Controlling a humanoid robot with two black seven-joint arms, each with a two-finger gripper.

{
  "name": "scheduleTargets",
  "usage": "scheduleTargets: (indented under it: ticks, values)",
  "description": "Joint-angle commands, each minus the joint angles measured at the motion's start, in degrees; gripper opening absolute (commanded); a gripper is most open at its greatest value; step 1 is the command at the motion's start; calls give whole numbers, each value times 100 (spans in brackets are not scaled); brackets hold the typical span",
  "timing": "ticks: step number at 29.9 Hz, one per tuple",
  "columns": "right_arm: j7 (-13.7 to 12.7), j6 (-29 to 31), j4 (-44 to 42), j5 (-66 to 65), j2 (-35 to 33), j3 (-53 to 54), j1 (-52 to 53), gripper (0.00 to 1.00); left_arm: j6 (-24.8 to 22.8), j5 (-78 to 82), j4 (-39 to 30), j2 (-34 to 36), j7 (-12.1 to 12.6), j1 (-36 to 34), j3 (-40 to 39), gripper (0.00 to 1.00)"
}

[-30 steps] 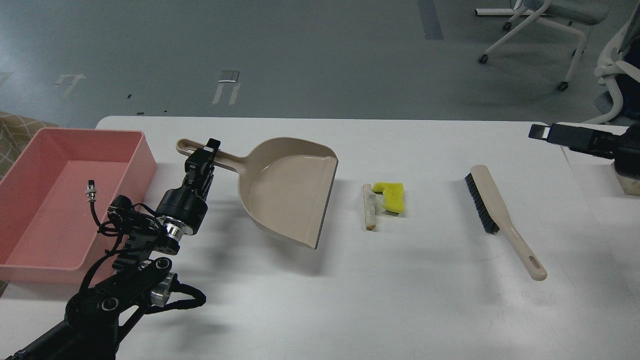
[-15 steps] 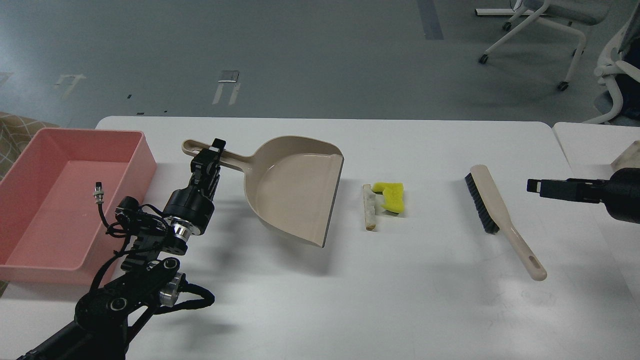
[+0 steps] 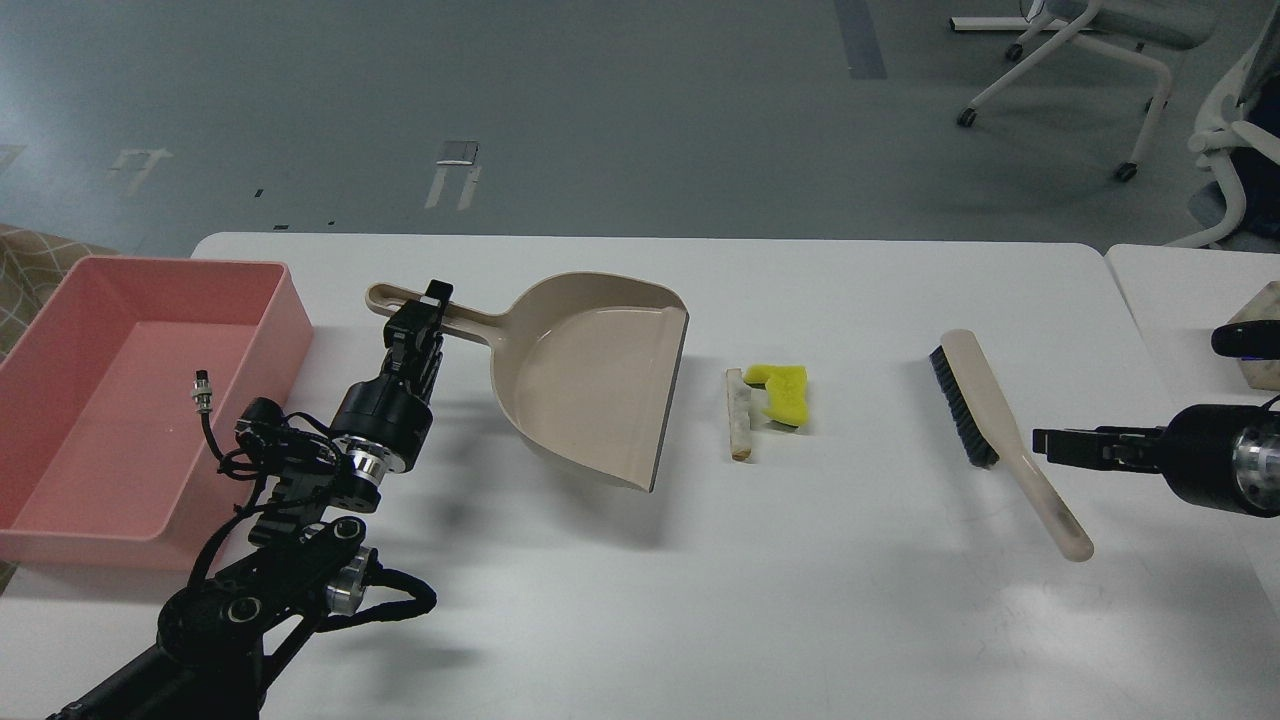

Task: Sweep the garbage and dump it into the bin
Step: 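Reach the right gripper down and grasp the wooden brush handle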

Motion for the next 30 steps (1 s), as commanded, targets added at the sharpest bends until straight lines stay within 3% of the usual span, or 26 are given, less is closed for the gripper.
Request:
scheduleTargets:
  ticks: [1,13,22,26,30]
  values:
    - [-5,0,102,0,106,6,-58,87,1,9,0,-39,0,24,-4,0]
    - [-154,0,76,-17,396,-3,-181,83,10,-8,0,-39,0,60,-13,0]
    - [-444,0,32,-44,590,6,-260,71,97,-9,0,-179,0,60,-22,0]
    - [-549,0,15,-44,598,-12,-269,55,97,-8,9,-215,0,68,-22,0]
    - [-637,0,-21,-44,669,-3,-313,50,97,-17,18,-215,0,68,-22,0]
